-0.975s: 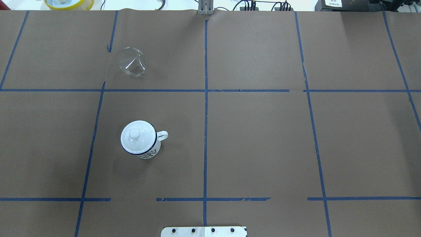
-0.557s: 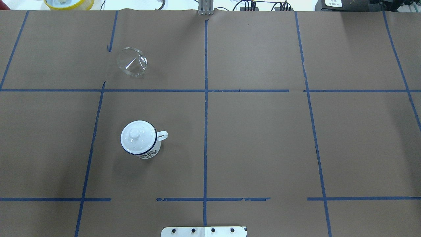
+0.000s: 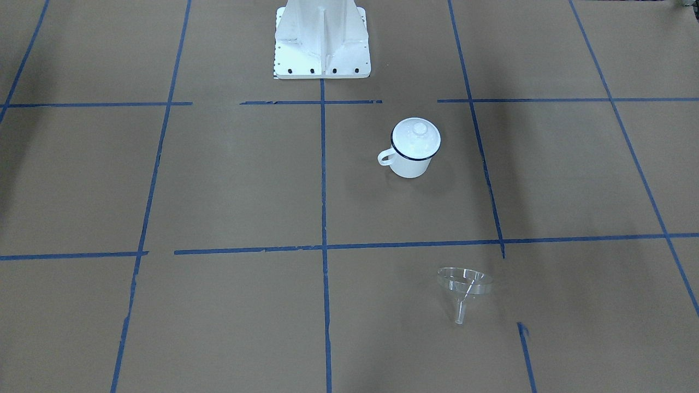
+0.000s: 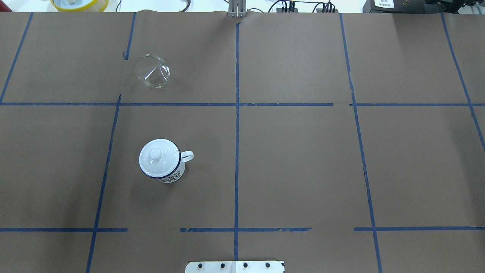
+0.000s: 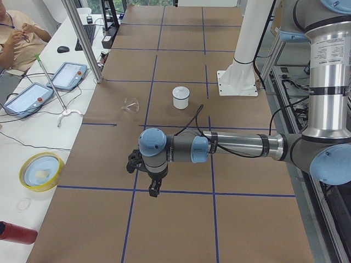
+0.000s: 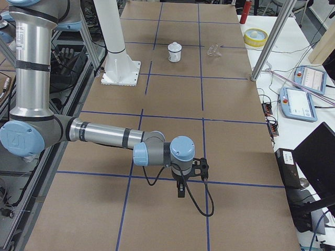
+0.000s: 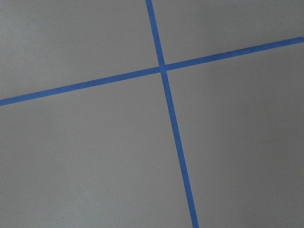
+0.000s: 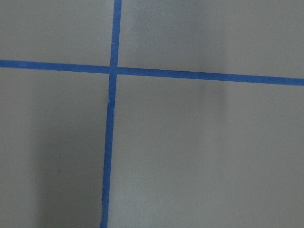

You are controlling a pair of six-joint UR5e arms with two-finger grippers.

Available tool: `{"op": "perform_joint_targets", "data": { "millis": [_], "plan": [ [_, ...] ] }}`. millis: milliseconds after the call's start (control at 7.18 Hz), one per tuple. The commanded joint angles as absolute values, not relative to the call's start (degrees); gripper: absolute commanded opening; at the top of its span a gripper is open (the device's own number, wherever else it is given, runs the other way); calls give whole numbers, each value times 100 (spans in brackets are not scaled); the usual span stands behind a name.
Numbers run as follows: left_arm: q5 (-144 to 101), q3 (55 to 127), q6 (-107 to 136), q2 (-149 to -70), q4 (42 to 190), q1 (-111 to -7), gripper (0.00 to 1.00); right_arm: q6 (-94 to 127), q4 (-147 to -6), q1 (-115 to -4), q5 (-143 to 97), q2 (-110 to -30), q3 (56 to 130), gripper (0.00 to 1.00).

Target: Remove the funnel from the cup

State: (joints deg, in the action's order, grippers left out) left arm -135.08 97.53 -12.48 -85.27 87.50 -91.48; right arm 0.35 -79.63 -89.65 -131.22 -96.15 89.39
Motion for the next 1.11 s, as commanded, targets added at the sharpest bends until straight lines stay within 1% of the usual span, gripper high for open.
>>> {"op": "perform_joint_targets", "data": {
  "millis": [0, 557, 697, 975],
  "plan": [
    [-13378, 9756, -1257, -8525, 8771, -9176, 100, 35, -7963, -8965, -13122, -9615, 8938, 100],
    [-13246, 9633, -1004, -8473, 8754, -9193, 100, 35, -7963, -8965, -13122, -9615, 8938, 100],
    [-13219, 9711, -602, -8507, 8763, -9193, 100, 35, -7963, -8965, -13122, -9615, 8938, 100],
    [-13245, 9721, -571, -8499, 8771, -9193, 100, 35, -7963, -8965, -13122, -9615, 8938, 100]
  ]
}}
